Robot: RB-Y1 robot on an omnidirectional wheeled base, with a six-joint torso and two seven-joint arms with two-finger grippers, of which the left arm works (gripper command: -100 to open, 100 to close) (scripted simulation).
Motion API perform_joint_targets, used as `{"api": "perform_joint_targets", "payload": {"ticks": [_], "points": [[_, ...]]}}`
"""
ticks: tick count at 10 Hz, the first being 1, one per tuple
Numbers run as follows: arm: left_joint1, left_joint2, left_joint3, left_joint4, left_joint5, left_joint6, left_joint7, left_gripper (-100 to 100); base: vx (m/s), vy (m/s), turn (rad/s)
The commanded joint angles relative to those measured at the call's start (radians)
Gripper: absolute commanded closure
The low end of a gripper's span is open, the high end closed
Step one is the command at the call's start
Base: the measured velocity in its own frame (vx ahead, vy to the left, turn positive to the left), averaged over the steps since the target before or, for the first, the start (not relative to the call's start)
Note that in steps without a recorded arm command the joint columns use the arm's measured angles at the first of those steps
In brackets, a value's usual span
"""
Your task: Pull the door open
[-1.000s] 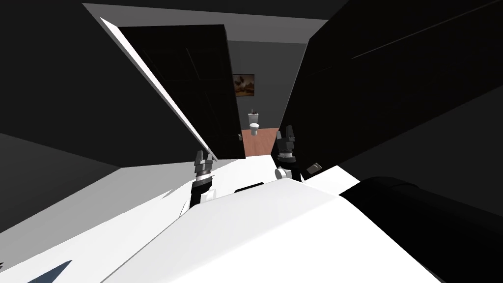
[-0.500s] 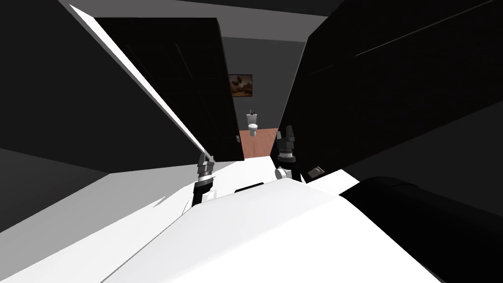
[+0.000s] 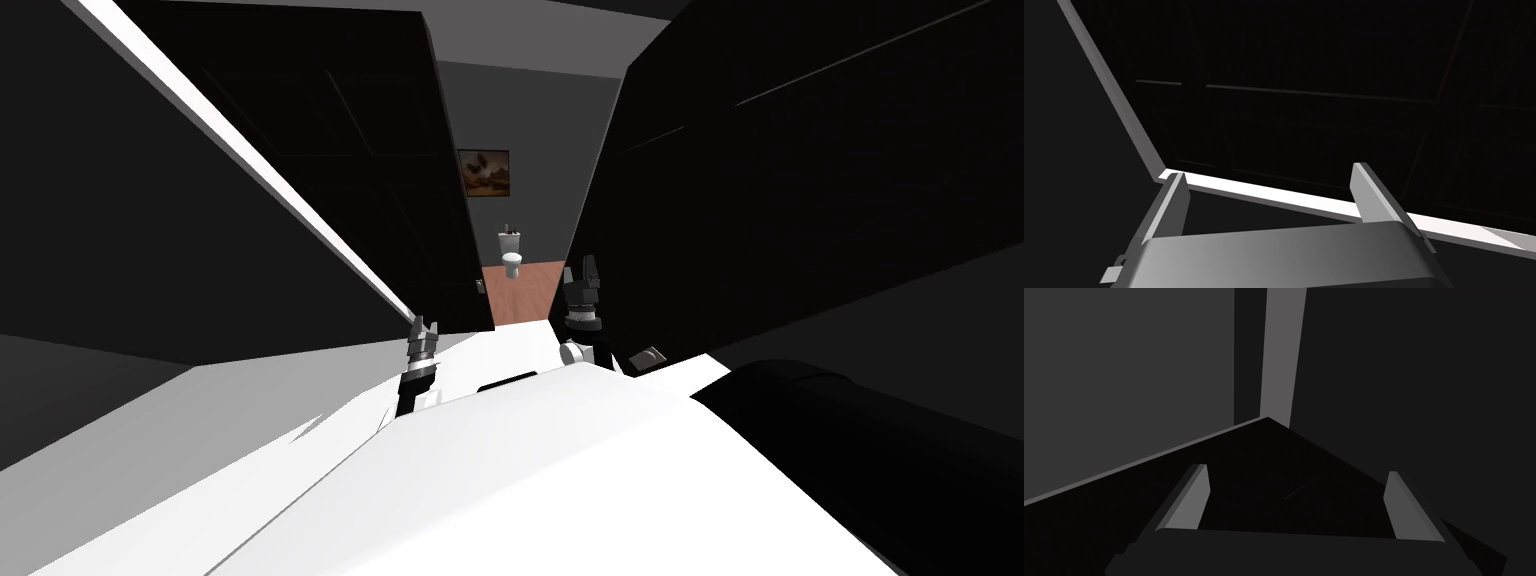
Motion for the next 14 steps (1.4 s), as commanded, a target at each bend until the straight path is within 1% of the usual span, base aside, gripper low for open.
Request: {"api": "perform_joint_targets", "payload": {"ticks": [1, 14], "points": [[-0.007, 0.008, 0.002, 0.031, 0.003, -0.006, 0.005, -100, 0.109, -0.053, -0.046], [-0.078, 0.051, 0.018, 0.333, 0.025, -0.086, 0.025, -100, 0.105, -0.038, -0.05]]}}
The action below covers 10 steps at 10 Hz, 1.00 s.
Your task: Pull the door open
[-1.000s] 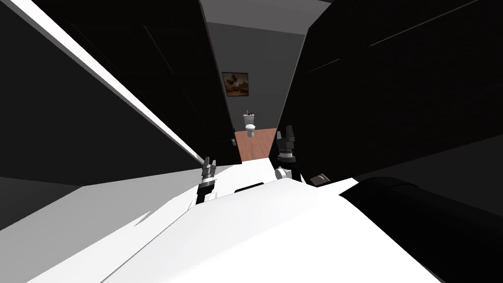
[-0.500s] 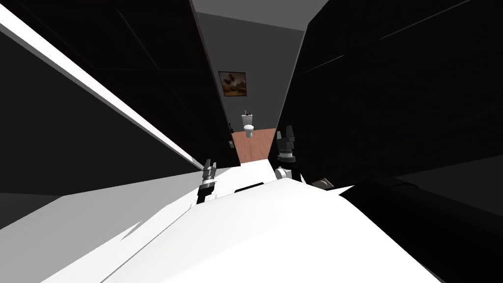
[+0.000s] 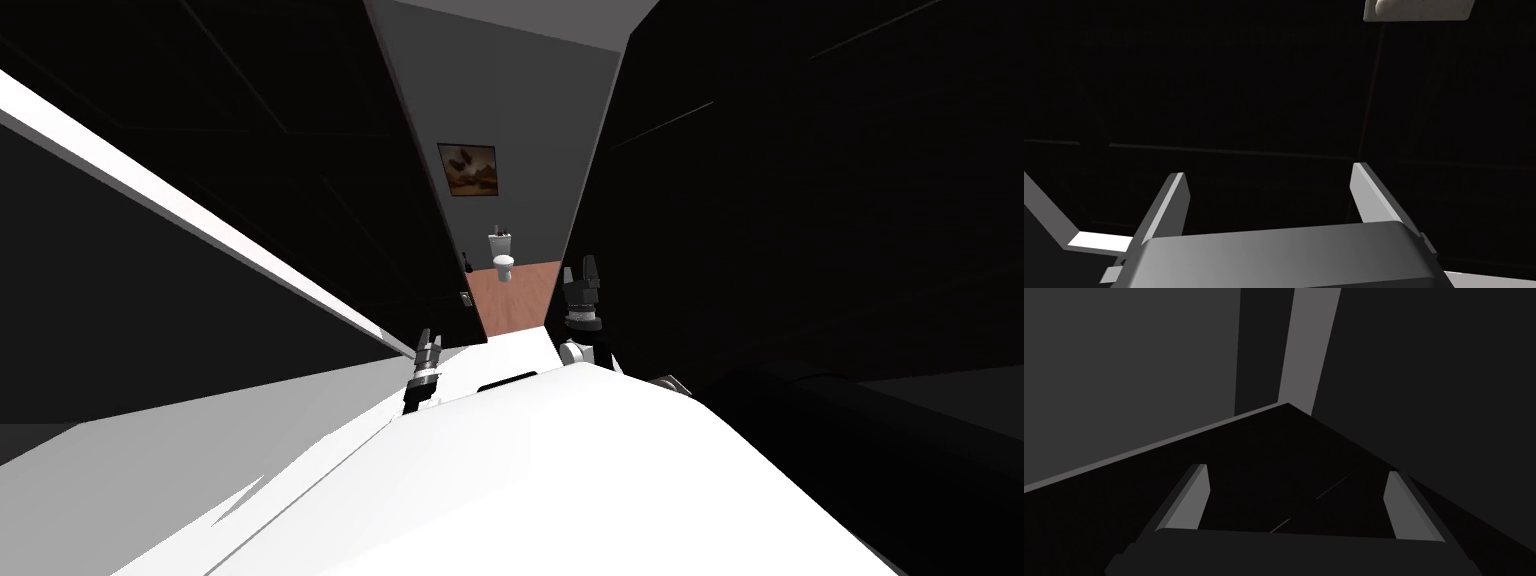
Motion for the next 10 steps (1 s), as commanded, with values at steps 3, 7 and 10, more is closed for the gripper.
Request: {"api": "perform_joint_targets", "payload": {"ticks": [3, 7, 10], "points": [[-0.023, 0.009, 0.005, 0.084, 0.006, -0.021, 0.005, -100, 0.108, -0.033, -0.05], [-0.043, 0.019, 0.009, 0.167, 0.012, -0.043, 0.011, -100, 0.109, -0.031, -0.044], [-0.056, 0.025, 0.012, 0.225, 0.016, -0.059, 0.015, -100, 0.109, -0.015, -0.04]]}}
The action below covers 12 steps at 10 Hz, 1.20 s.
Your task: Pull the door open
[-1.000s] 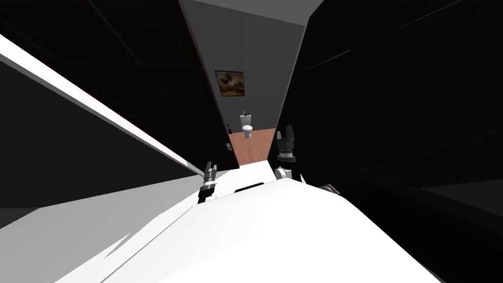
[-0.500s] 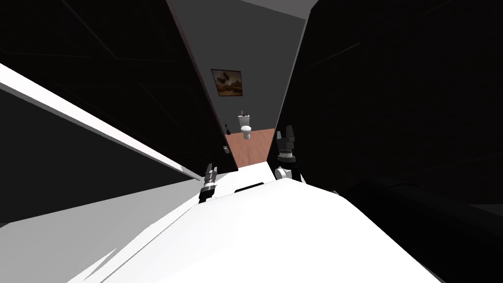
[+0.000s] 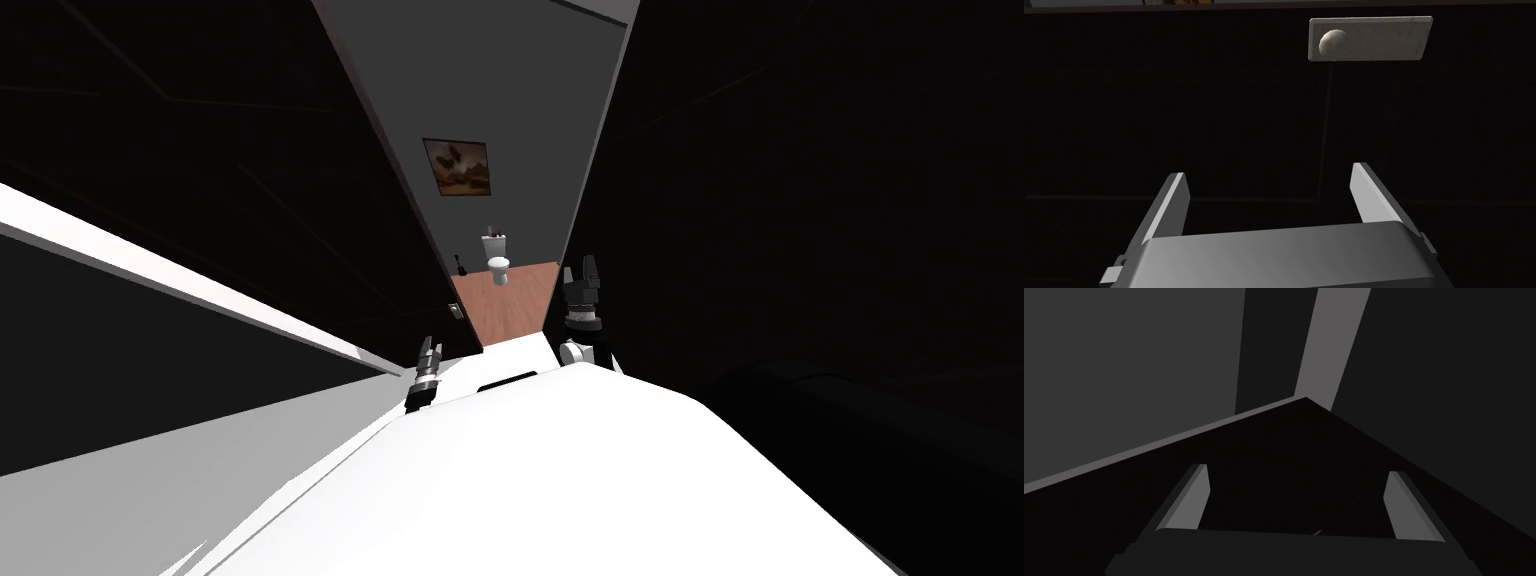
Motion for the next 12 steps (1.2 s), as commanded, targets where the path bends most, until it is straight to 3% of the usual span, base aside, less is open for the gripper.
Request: {"api": "perform_joint_targets", "payload": {"ticks": [1, 9, 12], "points": [[-0.002, 0.002, 0.001, 0.028, 0.002, -0.011, 0.001, -100, 0.092, -0.029, -0.054], [-0.035, 0.015, 0.008, 0.165, 0.011, -0.047, 0.011, -100, 0.114, -0.017, -0.035], [-0.052, 0.022, 0.011, 0.238, 0.016, -0.067, 0.016, -100, 0.176, -0.001, -0.05]]}}
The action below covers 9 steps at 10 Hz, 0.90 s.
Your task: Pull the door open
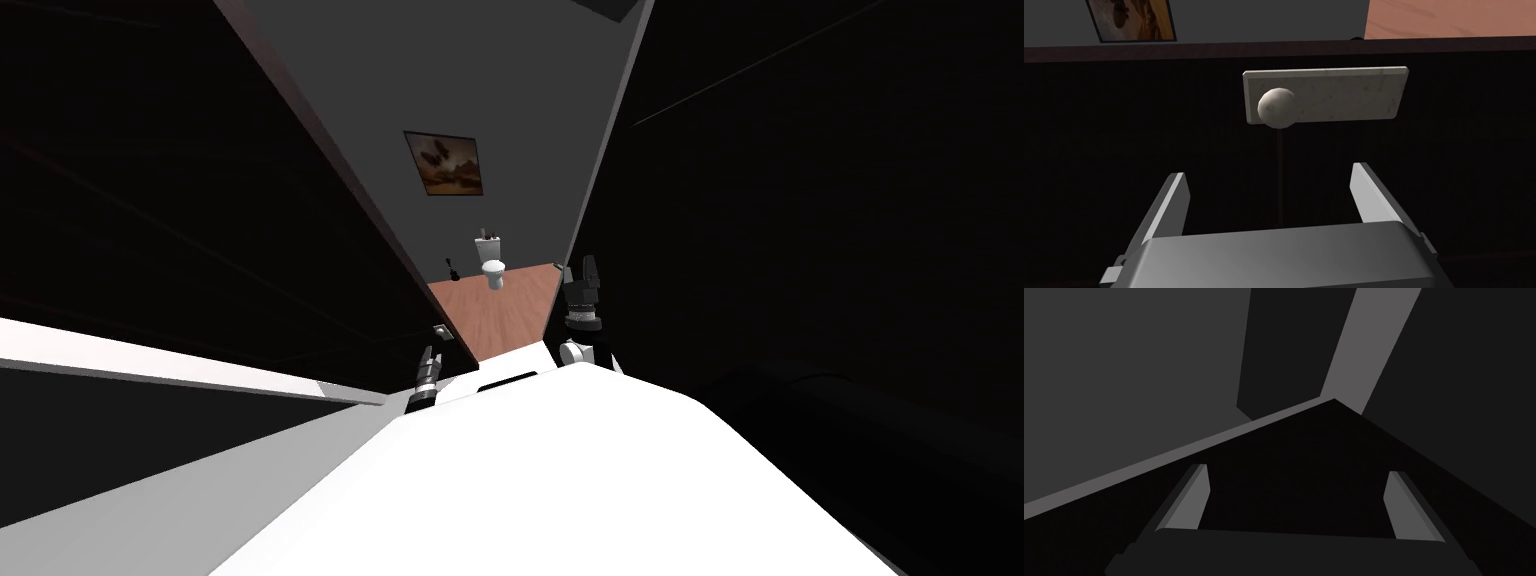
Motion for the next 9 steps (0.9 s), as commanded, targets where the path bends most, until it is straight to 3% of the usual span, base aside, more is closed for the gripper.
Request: {"api": "perform_joint_targets", "payload": {"ticks": [1, 2, 3, 7, 8, 9], "points": [[-0.006, 0.004, 0.002, 0.026, 0.002, -0.005, 0.004, -100, 0.174, 0.005, -0.042], [-0.006, 0.003, 0.001, 0.019, 0.002, -0.004, 0.002, -100, 0.078, 0.001, -0.008], [-0.015, 0.018, 0.018, 0.044, 0.013, -0.011, 0.012, -100, 0.158, -0.013, -0.17], [-0.031, 0.049, 0.051, 0.09, 0.035, -0.022, 0.03, -100, 0.183, -0.007, -0.116], [-0.024, 0.042, 0.044, 0.078, 0.031, -0.019, 0.025, -100, 0.056, -0.005, -0.006], [-0.024, 0.042, 0.044, 0.078, 0.031, -0.019, 0.025, 100, -0.01, -0.002, 0.007]]}}
